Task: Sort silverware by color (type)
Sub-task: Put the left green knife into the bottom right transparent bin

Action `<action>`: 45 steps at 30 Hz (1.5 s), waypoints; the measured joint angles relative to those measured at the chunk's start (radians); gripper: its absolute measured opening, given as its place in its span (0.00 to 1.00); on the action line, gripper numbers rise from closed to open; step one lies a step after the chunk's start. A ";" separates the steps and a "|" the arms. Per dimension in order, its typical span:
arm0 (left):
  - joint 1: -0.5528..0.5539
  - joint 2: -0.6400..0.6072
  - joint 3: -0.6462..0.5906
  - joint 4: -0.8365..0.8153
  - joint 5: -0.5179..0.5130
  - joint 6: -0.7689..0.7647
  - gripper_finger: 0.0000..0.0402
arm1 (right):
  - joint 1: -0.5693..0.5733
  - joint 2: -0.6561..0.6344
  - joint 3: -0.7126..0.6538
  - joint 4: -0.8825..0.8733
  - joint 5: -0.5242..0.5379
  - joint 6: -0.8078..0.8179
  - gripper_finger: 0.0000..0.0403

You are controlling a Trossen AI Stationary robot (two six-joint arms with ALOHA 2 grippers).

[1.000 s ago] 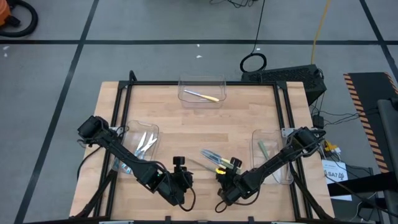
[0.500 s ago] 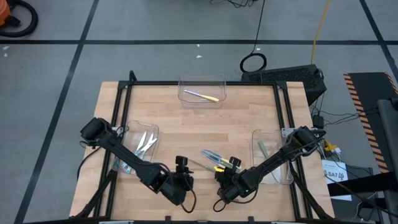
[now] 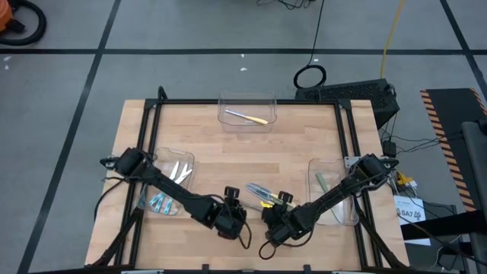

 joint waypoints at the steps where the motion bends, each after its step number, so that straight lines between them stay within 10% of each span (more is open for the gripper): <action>1: 0.000 0.000 0.000 0.000 0.000 0.001 0.39 | -0.002 0.000 0.000 -0.005 0.001 0.000 0.13; 45: 0.096 0.048 0.016 -0.078 0.041 0.133 0.39 | -0.036 -0.003 0.000 -0.015 -0.052 -0.057 0.06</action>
